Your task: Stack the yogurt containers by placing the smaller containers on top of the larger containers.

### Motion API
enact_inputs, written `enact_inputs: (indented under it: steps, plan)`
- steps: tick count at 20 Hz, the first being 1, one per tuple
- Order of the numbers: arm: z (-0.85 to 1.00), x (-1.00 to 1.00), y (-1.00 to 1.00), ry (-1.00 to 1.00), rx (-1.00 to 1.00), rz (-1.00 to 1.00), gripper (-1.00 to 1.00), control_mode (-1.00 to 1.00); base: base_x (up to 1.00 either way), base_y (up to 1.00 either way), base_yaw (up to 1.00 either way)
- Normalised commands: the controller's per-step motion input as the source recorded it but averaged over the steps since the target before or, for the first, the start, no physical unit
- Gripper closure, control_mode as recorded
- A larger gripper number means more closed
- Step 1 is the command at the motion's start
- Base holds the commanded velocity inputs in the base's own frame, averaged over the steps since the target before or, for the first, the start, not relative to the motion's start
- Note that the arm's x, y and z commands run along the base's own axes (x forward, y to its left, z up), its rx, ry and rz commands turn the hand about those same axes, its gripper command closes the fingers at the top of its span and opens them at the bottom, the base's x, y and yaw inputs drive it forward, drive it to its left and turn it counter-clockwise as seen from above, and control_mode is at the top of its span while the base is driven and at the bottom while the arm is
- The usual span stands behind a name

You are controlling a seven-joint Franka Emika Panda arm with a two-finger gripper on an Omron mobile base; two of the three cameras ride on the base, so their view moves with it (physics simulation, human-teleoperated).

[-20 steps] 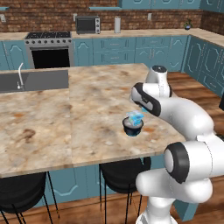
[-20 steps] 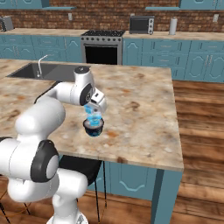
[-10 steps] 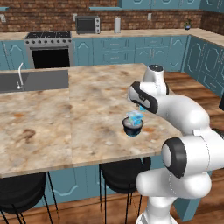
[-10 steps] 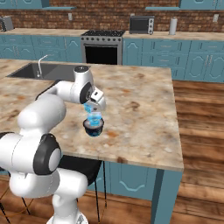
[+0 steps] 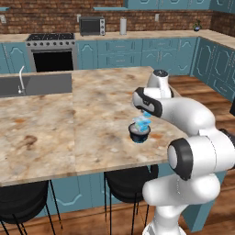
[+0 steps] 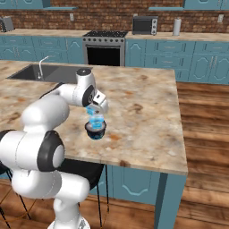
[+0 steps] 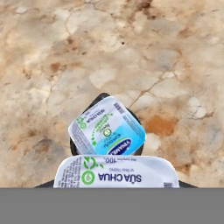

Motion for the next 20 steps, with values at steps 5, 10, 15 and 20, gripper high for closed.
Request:
enact_inputs:
  steps: [5,10,15,20]
  plan:
    - [-0.16,0.16,0.02,0.0,0.0,0.0,1.0,-1.0,0.0,0.0,0.0]
    - [-0.17,0.1,0.0,0.0,0.0,0.0,1.0,-1.0,0.0,0.0,0.0]
    - [-0.15,0.08,0.0,0.0,0.0,0.0,1.0,-1.0,0.0,0.0,0.0]
    - [-0.13,0.08,0.0,0.0,0.0,0.0,1.0,-1.0,0.0,0.0,0.0]
